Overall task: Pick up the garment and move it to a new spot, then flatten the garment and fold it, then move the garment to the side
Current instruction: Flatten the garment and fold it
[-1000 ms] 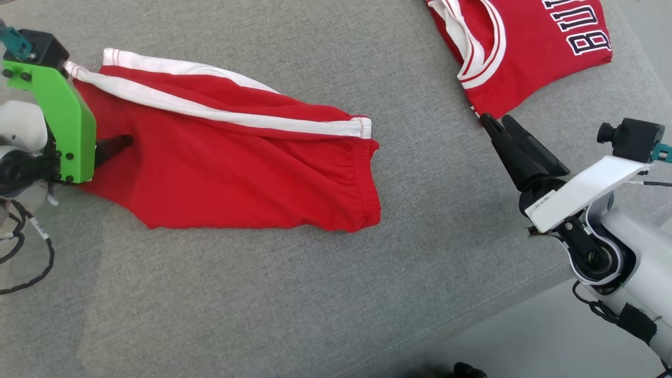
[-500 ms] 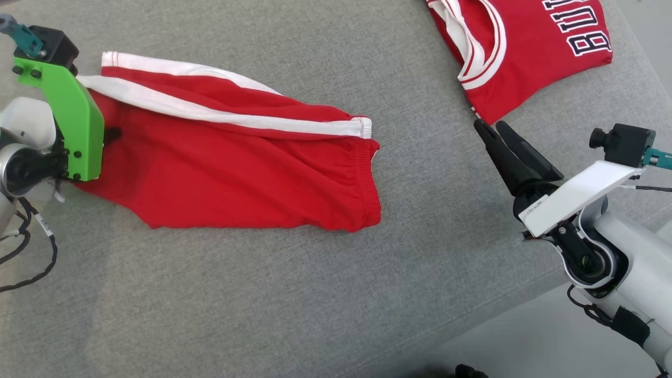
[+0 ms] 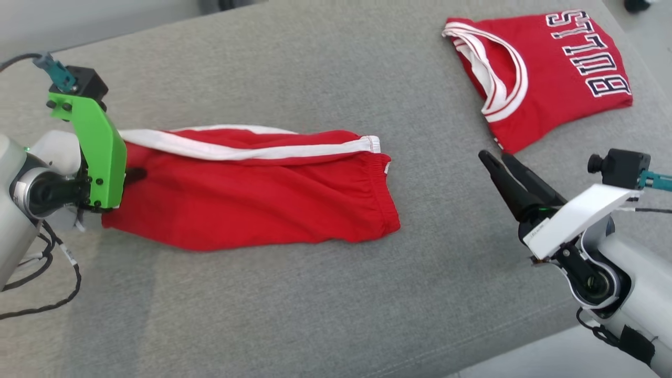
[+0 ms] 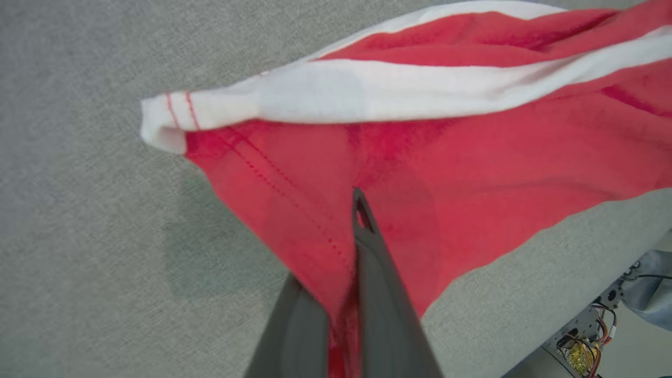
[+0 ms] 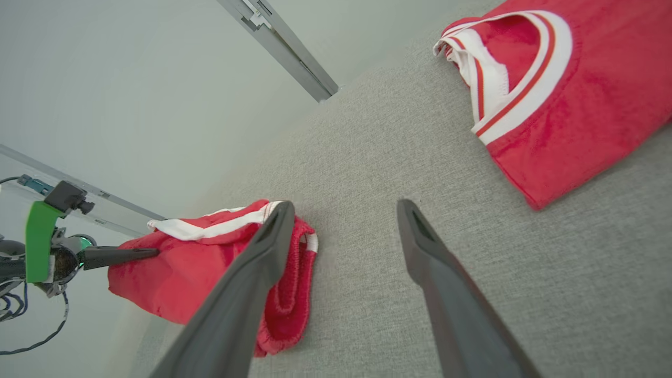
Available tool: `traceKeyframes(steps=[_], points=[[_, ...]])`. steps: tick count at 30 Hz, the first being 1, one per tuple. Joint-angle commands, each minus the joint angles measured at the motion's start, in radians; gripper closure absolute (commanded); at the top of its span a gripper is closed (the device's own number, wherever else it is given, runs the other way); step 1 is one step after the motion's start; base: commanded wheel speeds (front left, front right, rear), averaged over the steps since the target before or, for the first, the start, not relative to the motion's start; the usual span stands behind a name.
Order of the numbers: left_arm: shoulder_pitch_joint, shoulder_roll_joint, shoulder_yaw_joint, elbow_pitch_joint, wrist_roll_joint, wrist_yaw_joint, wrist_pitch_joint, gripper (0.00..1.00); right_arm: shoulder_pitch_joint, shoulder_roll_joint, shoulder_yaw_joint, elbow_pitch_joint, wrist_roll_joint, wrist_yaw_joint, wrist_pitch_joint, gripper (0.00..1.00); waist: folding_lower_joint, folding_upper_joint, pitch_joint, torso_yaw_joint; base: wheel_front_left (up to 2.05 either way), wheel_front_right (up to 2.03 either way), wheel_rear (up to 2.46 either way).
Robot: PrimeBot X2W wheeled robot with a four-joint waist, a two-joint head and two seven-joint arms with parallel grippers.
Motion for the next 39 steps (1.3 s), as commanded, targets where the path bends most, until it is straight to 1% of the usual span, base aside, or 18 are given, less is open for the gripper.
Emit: traceKeyframes(steps=[1, 4, 8, 12, 14, 15, 16, 17, 20, 24, 28, 29, 32, 34, 36, 39], points=[[0.024, 0.010, -0.002, -0.005, -0.016, 0.006, 0.014, 1.00, 0.021, -0.005, 0.005, 0.006, 0.007, -0.001, 0.004, 0.00, 0.0000, 0.0000, -0.073, 0.073, 0.00, 0.00, 0.00], [0.048, 0.019, -0.002, -0.031, -0.037, 0.017, 0.036, 1.00, 0.035, -0.011, 0.010, 0.013, 0.013, -0.001, 0.008, 0.00, 0.0000, 0.0000, -0.098, 0.104, 0.00, 0.00, 0.00], [0.101, 0.046, -0.008, -0.072, -0.068, 0.042, 0.057, 1.00, 0.052, -0.017, 0.015, 0.021, 0.018, -0.001, 0.012, 0.00, 0.0000, 0.0000, -0.125, 0.137, 0.00, 0.00, 0.00], [0.184, 0.077, -0.003, -0.104, -0.101, 0.065, 0.028, 1.00, 0.064, -0.021, 0.019, 0.022, 0.027, -0.001, 0.016, 0.00, 0.0000, 0.0000, -0.146, 0.160, 0.00, 0.00, 0.00], [0.214, 0.082, 0.005, -0.105, -0.111, 0.070, -0.006, 1.00, 0.065, -0.023, 0.021, 0.022, 0.027, -0.001, 0.022, 0.00, 0.0000, 0.0000, -0.152, 0.165, 0.00, 0.00, 0.00], [0.228, 0.082, 0.008, -0.101, -0.113, 0.071, -0.022, 0.65, 0.065, -0.023, 0.022, 0.023, 0.028, -0.001, 0.024, 0.00, 0.0000, 0.0000, -0.154, 0.166, 0.00, 0.00, 0.00], [0.247, 0.080, 0.007, -0.094, -0.113, 0.068, -0.041, 0.04, 0.065, -0.023, 0.024, 0.023, 0.027, -0.001, 0.025, 0.00, 0.0000, 0.0000, -0.157, 0.168, 0.00, 0.00, 0.00], [0.262, 0.077, 0.009, -0.087, -0.117, 0.066, -0.057, 0.00, 0.066, -0.023, 0.025, 0.023, 0.027, -0.001, 0.026, 0.00, 0.0000, 0.0000, -0.159, 0.169, 0.00, 0.00, 0.00], [0.288, 0.063, 0.017, -0.065, -0.115, 0.054, -0.110, 0.00, 0.071, -0.019, 0.023, 0.032, 0.027, -0.001, 0.020, 0.00, 0.0000, 0.0000, -0.172, 0.176, 0.00, 0.00, 0.00], [0.283, 0.067, 0.031, -0.052, -0.068, 0.034, -0.220, 0.00, 0.080, -0.014, 0.023, 0.043, 0.005, -0.001, 0.013, 0.00, 0.0000, 0.0000, -0.194, 0.190, 0.00, 0.00, 0.00], [0.267, 0.087, 0.046, -0.059, 0.010, 0.026, -0.364, 0.00, 0.086, -0.012, 0.013, 0.054, -0.024, -0.001, 0.000, 0.00, 0.0000, 0.0000, -0.222, 0.203, 0.00, 0.00, 0.00], [0.265, 0.093, 0.050, -0.064, 0.033, 0.032, -0.410, 0.00, 0.086, -0.011, 0.009, 0.057, -0.037, -0.001, -0.003, 0.00, 0.0000, 0.0000, -0.230, 0.206, 0.00, 0.00, 0.00], [0.282, 0.108, 0.071, -0.092, 0.086, 0.065, -0.544, 0.00, 0.089, -0.003, -0.019, 0.066, -0.074, -0.001, -0.012, 0.00, 0.0000, 0.0000, -0.254, 0.215, 0.00, 0.00, 0.00], [0.306, 0.119, 0.083, -0.123, 0.124, 0.104, -0.635, 0.00, 0.098, 0.003, -0.045, 0.072, -0.107, -0.001, -0.016, 0.00, 0.0000, 0.0000, -0.267, 0.221, 0.00, 0.00, 0.00], [0.335, 0.128, 0.098, -0.167, 0.144, 0.149, -0.722, 0.00, 0.108, 0.012, -0.086, 0.081, -0.153, -0.001, -0.017, 0.00, 0.0000, 0.0000, -0.277, 0.229, 0.00, 0.00, 0.00], [0.392, 0.138, 0.123, -0.233, 0.172, 0.235, -0.851, 0.00, 0.137, 0.053, -0.189, 0.081, -0.233, -0.001, -0.017, 0.00, 0.0000, 0.0000, -0.288, 0.238, 0.00, 0.00, 0.00]])
